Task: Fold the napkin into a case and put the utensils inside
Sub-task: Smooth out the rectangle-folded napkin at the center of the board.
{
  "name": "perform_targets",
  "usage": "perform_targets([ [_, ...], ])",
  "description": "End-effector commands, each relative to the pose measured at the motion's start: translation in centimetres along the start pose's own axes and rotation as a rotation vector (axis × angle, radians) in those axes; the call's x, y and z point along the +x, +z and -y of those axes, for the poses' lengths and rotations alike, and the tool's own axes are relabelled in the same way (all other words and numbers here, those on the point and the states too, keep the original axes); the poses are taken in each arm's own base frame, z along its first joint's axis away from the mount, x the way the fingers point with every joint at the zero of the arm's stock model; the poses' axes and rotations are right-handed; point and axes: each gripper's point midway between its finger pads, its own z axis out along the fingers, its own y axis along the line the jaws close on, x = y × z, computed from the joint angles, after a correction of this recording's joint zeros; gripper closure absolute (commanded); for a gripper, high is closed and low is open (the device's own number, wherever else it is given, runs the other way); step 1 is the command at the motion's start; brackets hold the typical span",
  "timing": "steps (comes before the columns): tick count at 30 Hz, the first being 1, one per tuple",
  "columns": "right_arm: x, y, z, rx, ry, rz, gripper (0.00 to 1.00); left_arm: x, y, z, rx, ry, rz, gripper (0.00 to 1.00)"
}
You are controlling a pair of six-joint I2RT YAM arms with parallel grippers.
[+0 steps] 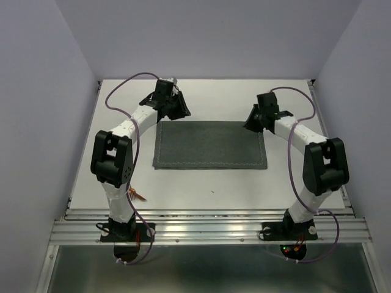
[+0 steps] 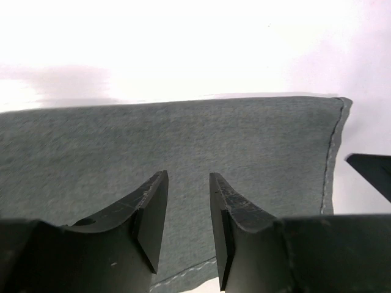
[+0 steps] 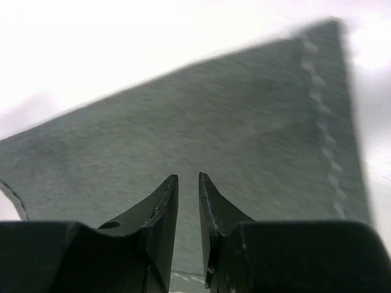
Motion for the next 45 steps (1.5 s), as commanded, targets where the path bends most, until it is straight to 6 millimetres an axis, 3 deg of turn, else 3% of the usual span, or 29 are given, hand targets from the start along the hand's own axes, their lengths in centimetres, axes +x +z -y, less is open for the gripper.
perform_targets([
  [1,0.4,2.7,-6.8,-0.145,-0.036,-0.042,0.75,0.0,1.9,2.9,0.144,-0.007,-0.042,0.56],
  [3,-0.4,3.4,-9.9,-0.207,-0.042,-0.045,0.76,0.0,3.0,3.7,0.178,-0.011,-0.058,0.57],
  [4,0.7,5.2,-9.9,-0.194,-0.045,-0.08,0.76,0.2,3.4,4.0,0.194,-0.011,-0.069,0.57],
  [5,0.2,5.2,-11.8,-0.233,-0.053,-0.078,0.76,0.6,4.0,4.5,0.215,-0.011,-0.09,0.57],
  [7,0.9,7.2,-11.8,-0.225,-0.048,-0.109,0.76,1.0,4.7,5.0,0.236,-0.014,-0.108,0.57],
  [10,1.1,8.4,-13.2,-0.254,-0.041,-0.129,0.76,1.1,6.1,5.2,0.257,-0.02,-0.124,0.57],
  [13,1.8,10.3,-12.9,-0.243,-0.031,-0.156,0.76,1.0,7.3,5.1,0.254,-0.024,-0.126,0.57],
  [20,2.5,12.5,-12.1,-0.203,-0.03,-0.169,0.76,2.9,10.0,2.4,0.169,-0.025,-0.175,0.58],
  [24,2.6,12.8,-10.3,-0.151,-0.052,-0.167,0.76,4.4,10.5,0.6,0.122,-0.016,-0.193,0.58],
  [27,1.6,12.3,-9.3,-0.143,-0.052,-0.152,0.76,4.7,10.4,-0.4,0.093,-0.01,-0.188,0.58],
  [32,0.6,11.1,-8.0,-0.128,-0.095,-0.128,0.76,4.2,10.2,-1.2,0.083,-0.016,-0.178,0.58],
  [34,-0.5,10.2,-6.8,-0.11,-0.097,-0.105,0.76,3.9,10.1,-1.6,0.078,-0.021,-0.175,0.58],
  [35,-0.1,10.4,-6.3,-0.099,-0.104,-0.112,0.76,3.7,10.0,-1.8,0.077,-0.025,-0.174,0.58],
  [36,-1.2,9.9,-5.3,-0.088,-0.105,-0.092,0.76,3.5,9.8,-2.0,0.075,-0.026,-0.171,0.58],
  [38,-1.6,9.4,-3.9,-0.072,-0.109,-0.088,0.76,3.3,9.6,-2.2,0.071,-0.025,-0.17,0.59],
  [45,-4.1,8.1,3.9,0.04,-0.047,-0.061,0.76,2.3,8.2,-2.5,0.071,0.003,-0.148,0.59],
])
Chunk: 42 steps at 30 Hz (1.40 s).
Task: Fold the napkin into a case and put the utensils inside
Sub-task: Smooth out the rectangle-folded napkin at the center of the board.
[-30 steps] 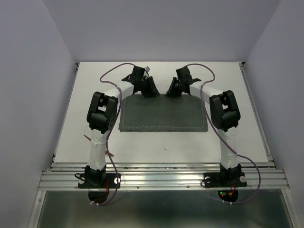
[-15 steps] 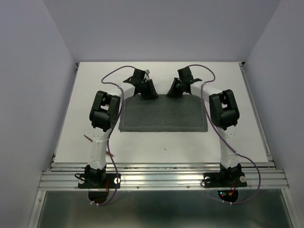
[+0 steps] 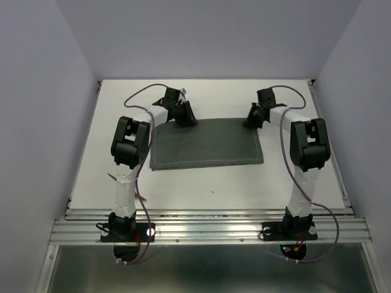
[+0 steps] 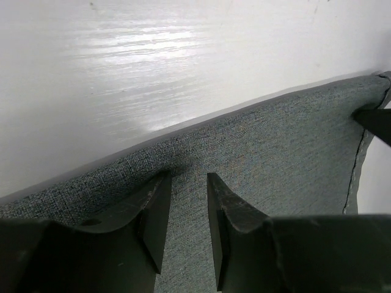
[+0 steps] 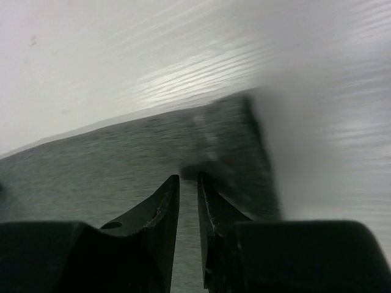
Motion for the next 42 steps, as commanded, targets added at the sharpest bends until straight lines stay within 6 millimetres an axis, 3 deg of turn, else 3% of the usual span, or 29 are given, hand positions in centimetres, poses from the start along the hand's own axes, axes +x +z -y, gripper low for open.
perform_targets([
  [1,-2.7,-1.6,3.4,0.049,0.001,0.069,0.76,-1.3,-2.6,0.1,-0.025,0.054,0.035,0.59],
  [4,-3.4,-1.1,4.7,0.047,0.024,0.06,0.76,-1.5,-2.9,0.2,-0.03,0.072,0.03,0.58],
  [12,-1.0,0.6,6.3,0.085,0.065,-0.003,0.8,-1.7,-4.5,-1.3,-0.08,0.065,0.042,0.58],
  [21,0.3,0.0,8.0,0.151,0.061,0.003,0.79,-2.9,-7.7,-6.3,-0.138,-0.02,0.091,0.58],
  [27,0.9,0.0,8.6,0.168,0.058,-0.006,0.79,-4.4,-10.8,-10.3,-0.216,-0.119,0.175,0.58],
  [30,1.1,0.0,8.7,0.169,0.055,-0.007,0.79,-5.0,-11.9,-11.1,-0.222,-0.14,0.219,0.58],
  [37,0.0,-1.3,7.9,0.148,0.018,0.025,0.77,-4.3,-10.7,-10.8,-0.172,-0.16,0.18,0.59],
  [42,-2.4,-4.7,5.8,0.1,-0.024,0.092,0.75,-5.4,-12.6,-9.1,-0.141,-0.134,0.226,0.58],
])
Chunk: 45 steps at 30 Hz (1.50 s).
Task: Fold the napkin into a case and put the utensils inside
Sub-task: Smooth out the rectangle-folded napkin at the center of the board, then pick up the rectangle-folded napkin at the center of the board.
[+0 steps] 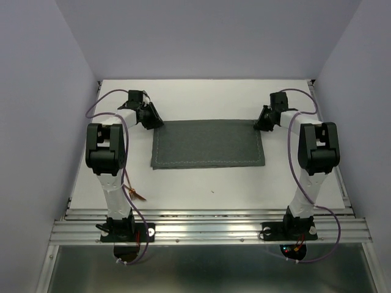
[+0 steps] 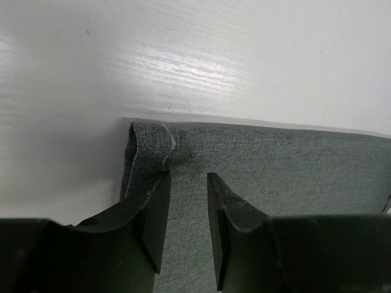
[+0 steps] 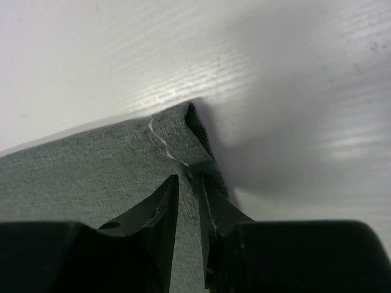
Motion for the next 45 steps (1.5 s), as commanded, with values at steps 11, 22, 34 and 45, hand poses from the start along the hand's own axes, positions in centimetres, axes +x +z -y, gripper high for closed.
perform_targets([
  [11,0.8,-7.9,1.3,0.066,-0.095,0.034,0.66,-1.8,-7.8,2.9,0.013,0.069,0.116,0.43],
  [22,3.7,-9.2,3.2,0.1,-0.094,0.002,0.58,4.5,-7.0,-2.5,-0.136,0.084,0.005,0.24],
  [34,4.0,-8.8,3.4,0.102,-0.088,-0.001,0.57,9.3,-4.5,-4.9,-0.276,0.116,-0.11,0.32],
  [45,4.5,-8.8,4.4,0.139,-0.096,0.001,0.57,10.3,-3.5,-6.1,-0.417,0.153,-0.102,0.48],
])
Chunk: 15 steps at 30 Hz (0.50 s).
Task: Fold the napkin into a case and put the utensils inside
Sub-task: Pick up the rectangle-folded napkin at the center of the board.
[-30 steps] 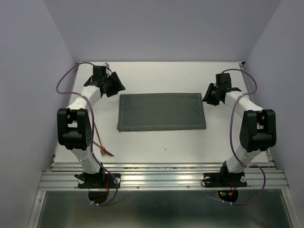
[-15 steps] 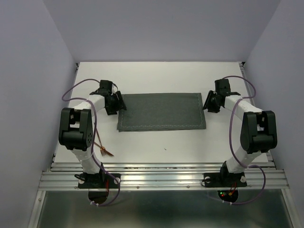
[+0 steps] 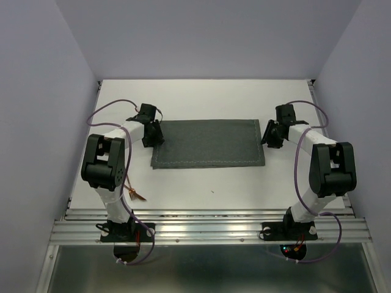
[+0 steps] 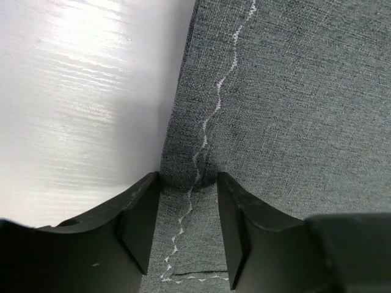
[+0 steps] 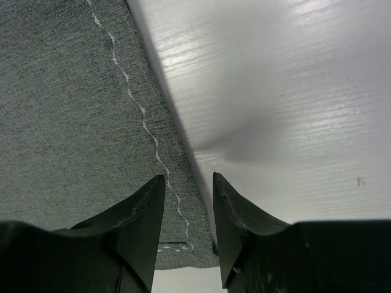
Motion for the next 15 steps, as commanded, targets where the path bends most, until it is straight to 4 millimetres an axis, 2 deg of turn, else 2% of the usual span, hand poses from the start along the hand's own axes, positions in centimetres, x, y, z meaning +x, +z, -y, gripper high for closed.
perform_targets([
  [1,-1.5,-1.0,0.0,0.013,-0.019,0.074,0.57,2.4,1.4,-1.3,-0.089,0.013,-0.074,0.57],
  [3,-1.6,-1.2,0.0,0.011,-0.019,0.078,0.57,2.7,1.6,-1.2,-0.087,0.014,-0.086,0.67],
  [4,-1.6,-1.2,0.0,0.011,-0.02,0.079,0.57,2.9,1.8,-1.2,-0.088,0.02,-0.09,0.8],
  [7,-1.3,-1.0,0.3,0.024,-0.025,0.074,0.57,3.0,2.0,-1.4,-0.104,0.03,-0.101,1.0],
  [11,-0.4,-0.8,0.8,0.03,-0.033,0.054,0.58,1.3,0.9,-1.2,-0.108,0.046,-0.052,1.0],
  [15,0.1,-0.7,0.4,0.002,-0.027,0.041,0.58,-1.5,-1.7,-0.9,-0.114,0.076,0.029,1.0],
])
